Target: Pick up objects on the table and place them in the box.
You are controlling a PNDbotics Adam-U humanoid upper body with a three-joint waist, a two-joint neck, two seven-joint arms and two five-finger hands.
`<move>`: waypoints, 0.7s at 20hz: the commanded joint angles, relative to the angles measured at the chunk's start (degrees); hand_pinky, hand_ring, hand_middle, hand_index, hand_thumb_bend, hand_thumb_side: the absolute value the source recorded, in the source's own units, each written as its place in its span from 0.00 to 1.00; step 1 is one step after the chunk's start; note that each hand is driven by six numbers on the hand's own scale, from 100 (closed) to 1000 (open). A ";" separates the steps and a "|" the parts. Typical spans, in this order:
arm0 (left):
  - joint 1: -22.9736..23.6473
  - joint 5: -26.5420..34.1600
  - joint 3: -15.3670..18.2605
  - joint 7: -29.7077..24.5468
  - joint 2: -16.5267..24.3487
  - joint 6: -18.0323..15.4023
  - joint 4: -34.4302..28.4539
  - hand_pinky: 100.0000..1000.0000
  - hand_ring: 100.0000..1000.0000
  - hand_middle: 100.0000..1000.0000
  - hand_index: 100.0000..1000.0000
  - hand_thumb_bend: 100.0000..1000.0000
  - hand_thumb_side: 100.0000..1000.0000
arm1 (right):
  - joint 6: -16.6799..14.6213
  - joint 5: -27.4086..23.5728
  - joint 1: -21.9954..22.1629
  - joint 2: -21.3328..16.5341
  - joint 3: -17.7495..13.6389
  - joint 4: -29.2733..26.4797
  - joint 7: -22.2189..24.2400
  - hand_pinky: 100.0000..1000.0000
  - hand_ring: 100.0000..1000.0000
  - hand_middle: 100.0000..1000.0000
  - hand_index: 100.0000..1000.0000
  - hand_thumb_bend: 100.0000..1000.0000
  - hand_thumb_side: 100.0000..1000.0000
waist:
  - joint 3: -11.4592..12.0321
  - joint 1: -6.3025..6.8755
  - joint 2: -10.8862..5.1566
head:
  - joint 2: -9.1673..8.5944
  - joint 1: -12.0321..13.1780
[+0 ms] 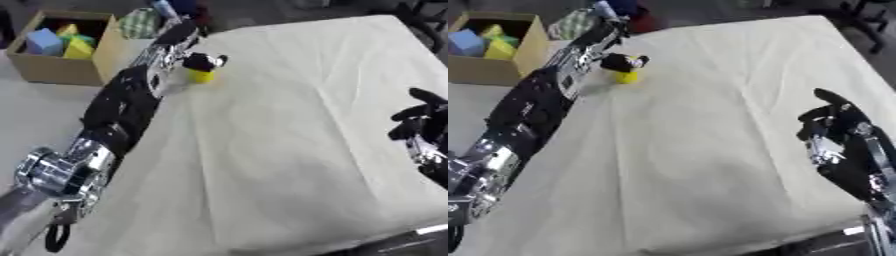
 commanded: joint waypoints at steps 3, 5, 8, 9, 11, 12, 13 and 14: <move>-0.77 -2.95 0.17 -2.51 0.71 2.41 -0.09 0.67 0.62 0.68 0.82 0.25 0.09 | -0.06 -0.46 -0.96 -0.79 -0.12 -0.78 0.19 0.52 0.50 0.56 0.91 0.00 0.38 | -0.12 0.05 0.04 | -0.72 0.44; -0.70 -4.51 0.37 -1.93 0.93 3.64 -0.29 0.59 0.52 0.56 0.73 0.20 0.00 | -0.05 -0.43 -0.92 -0.76 -0.14 -0.72 0.20 0.52 0.50 0.56 0.91 0.00 0.37 | -0.03 0.05 -0.02 | -0.77 0.48; -0.48 -6.07 0.76 1.27 1.46 4.75 -1.19 0.44 0.39 0.41 0.61 0.08 0.00 | -0.05 -0.37 -0.87 -0.71 -0.20 -0.70 0.18 0.52 0.50 0.56 0.91 0.00 0.38 | 0.24 0.04 -0.20 | -0.74 0.45; -0.37 -6.03 0.93 2.74 1.68 4.87 -1.72 0.42 0.38 0.40 0.59 0.06 0.00 | -0.06 -0.35 -0.86 -0.70 -0.24 -0.70 0.16 0.52 0.50 0.56 0.91 0.00 0.38 | 0.39 0.03 -0.27 | -0.74 0.37; -0.47 -5.02 0.91 5.49 2.65 4.47 -3.64 0.37 0.33 0.35 0.54 0.02 0.00 | -0.05 -0.29 -0.68 -0.72 -0.42 -0.71 0.07 0.52 0.50 0.56 0.91 0.00 0.38 | 1.04 0.00 -0.57 | -0.63 0.03; -0.68 -4.34 0.56 6.30 3.48 3.86 -4.96 0.38 0.33 0.35 0.55 0.03 0.00 | -0.04 -0.26 -0.53 -0.79 -0.55 -0.70 -0.01 0.52 0.50 0.56 0.91 0.00 0.38 | 1.50 0.02 -0.78 | -0.47 -0.18; -0.96 -3.57 0.13 6.81 4.63 3.06 -6.72 0.39 0.33 0.35 0.55 0.03 0.00 | -0.01 -0.22 -0.32 -0.93 -0.68 -0.68 -0.11 0.52 0.50 0.57 0.91 0.00 0.38 | 2.09 0.07 -1.03 | -0.25 -0.38; -1.21 -2.78 -0.18 7.09 5.95 2.43 -8.68 0.39 0.33 0.35 0.55 0.04 0.00 | 0.01 -0.16 -0.08 -1.08 -0.80 -0.64 -0.19 0.52 0.50 0.57 0.91 0.00 0.38 | 2.76 0.12 -1.32 | -0.01 -0.53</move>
